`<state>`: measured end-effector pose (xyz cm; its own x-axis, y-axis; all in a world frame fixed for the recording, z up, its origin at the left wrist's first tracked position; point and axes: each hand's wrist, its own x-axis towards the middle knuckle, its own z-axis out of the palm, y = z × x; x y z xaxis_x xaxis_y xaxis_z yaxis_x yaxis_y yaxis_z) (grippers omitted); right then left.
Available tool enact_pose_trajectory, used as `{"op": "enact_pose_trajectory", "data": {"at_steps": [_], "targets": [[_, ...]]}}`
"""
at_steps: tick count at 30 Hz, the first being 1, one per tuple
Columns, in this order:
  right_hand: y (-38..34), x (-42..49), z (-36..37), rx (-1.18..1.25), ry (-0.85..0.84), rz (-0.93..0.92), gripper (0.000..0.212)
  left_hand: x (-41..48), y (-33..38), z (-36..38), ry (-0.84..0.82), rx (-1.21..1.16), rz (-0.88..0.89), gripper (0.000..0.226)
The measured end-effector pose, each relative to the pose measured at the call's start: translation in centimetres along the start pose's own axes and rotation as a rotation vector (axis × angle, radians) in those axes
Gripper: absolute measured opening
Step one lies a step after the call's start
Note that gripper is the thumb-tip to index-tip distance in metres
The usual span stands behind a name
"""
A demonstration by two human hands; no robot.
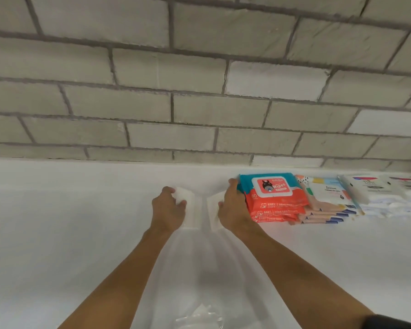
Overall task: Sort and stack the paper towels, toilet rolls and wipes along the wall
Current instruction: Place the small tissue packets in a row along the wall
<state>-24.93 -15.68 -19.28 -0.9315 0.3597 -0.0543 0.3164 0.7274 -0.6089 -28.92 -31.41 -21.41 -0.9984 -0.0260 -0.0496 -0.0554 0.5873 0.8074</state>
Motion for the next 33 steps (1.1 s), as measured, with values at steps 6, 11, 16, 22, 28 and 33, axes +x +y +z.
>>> {"op": "enact_pose_trajectory", "data": {"at_steps": [6,11,16,22,28,33], "targets": [[0.9,0.0,1.6,-0.184,-0.018,-0.055,0.043,-0.3,-1.0,1.2,-0.007,0.075,0.024,0.05],[0.7,-1.0,2.2,-0.332,0.033,-0.102,0.046,-0.6,-1.3,1.4,0.022,0.15,0.027,0.049],[2.1,-3.2,2.3,-0.32,-0.06,-0.288,0.039,-1.1,-1.7,1.1,0.018,0.132,0.032,0.047],[4.0,-4.3,2.4,-0.442,-0.14,-0.312,0.053,-3.6,-1.8,0.5,-0.113,0.127,0.108,0.083],[4.0,-3.9,2.3,-0.409,-0.14,-0.292,0.058,-4.1,-1.9,1.0,-0.161,0.16,0.156,0.071],[3.8,-4.0,2.1,-0.438,-0.132,-0.33,0.06,-4.0,-1.8,1.2,-0.148,0.189,0.185,0.066]]}}
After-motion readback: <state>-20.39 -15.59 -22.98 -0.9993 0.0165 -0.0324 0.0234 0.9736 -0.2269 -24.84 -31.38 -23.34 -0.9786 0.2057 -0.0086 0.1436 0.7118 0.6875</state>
